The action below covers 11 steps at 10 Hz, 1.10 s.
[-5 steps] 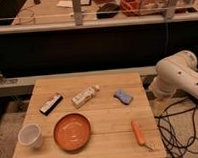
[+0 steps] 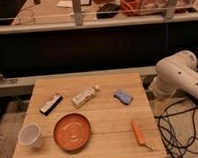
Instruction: Place the white sponge in the ceramic bowl
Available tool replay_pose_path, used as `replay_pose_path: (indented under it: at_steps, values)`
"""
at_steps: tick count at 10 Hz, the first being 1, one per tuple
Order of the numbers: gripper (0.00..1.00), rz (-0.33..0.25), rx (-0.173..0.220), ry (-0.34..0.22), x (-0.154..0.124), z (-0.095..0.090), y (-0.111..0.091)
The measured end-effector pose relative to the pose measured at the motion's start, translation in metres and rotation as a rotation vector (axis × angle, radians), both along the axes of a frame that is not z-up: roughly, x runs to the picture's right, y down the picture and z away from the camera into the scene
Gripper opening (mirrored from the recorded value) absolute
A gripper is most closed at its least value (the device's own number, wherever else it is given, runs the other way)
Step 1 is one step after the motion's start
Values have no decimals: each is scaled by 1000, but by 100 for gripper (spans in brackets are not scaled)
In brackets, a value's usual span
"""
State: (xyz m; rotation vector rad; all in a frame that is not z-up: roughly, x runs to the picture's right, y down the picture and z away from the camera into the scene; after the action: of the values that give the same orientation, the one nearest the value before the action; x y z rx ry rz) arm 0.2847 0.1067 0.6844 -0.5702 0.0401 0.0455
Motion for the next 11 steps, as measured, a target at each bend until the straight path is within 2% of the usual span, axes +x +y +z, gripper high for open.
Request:
replay_pose_path:
  at_steps: [9,11]
  values:
    - [80,0,0,0,0,0,0]
    - [80,2,3,-1,1,3,-6]
